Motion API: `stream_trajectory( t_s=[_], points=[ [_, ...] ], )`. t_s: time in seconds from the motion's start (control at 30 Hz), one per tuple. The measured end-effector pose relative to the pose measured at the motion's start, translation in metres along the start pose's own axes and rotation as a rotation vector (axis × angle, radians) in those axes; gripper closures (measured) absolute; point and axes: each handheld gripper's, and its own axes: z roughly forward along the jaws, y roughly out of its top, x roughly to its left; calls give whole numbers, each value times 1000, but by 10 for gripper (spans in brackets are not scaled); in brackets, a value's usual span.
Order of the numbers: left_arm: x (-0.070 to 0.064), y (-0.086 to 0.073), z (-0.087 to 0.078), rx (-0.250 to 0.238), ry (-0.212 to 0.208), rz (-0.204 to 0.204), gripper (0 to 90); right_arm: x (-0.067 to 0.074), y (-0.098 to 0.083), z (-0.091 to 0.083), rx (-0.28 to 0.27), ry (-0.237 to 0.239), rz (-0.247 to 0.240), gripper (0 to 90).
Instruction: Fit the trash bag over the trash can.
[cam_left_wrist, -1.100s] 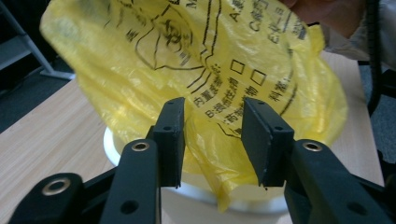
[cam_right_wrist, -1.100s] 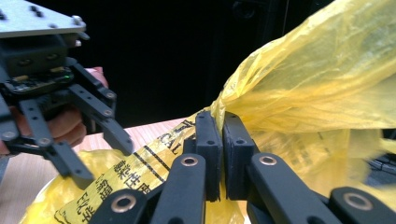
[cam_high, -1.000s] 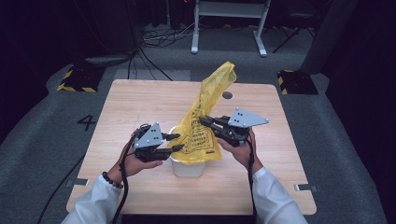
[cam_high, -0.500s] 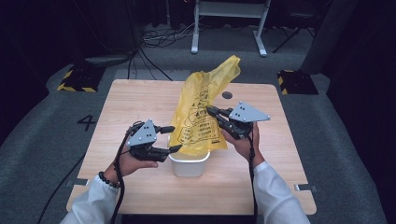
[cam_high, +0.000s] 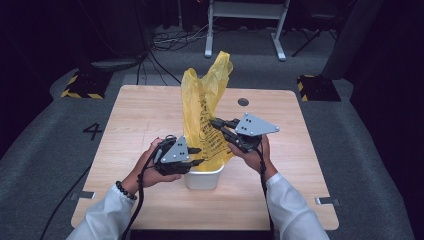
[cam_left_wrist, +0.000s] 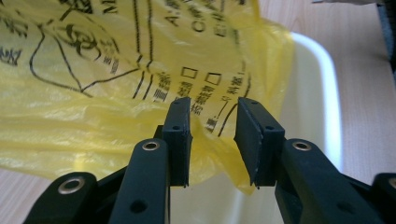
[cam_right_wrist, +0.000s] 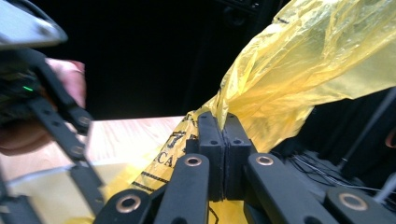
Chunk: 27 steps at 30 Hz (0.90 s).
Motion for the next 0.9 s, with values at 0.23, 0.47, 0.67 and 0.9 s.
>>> stream_trajectory(
  t_s=[0.23, 0.47, 0.67, 0.9],
  points=[
    [6, -8, -7, -18, 69, -77, 613, 9, -3, -2, 0, 124, 12, 894],
    [7, -2, -23, -198, 14, -147, 420, 20, -2, 4, 39, 161, -15, 895],
    [8, 8, -10, -192, 32, -154, 386, 23, 0, 5, 31, 202, 11, 895],
    [8, 8, -1, -194, 66, -137, 649, 23, -2, 4, 26, 245, 51, 894]
  ],
)
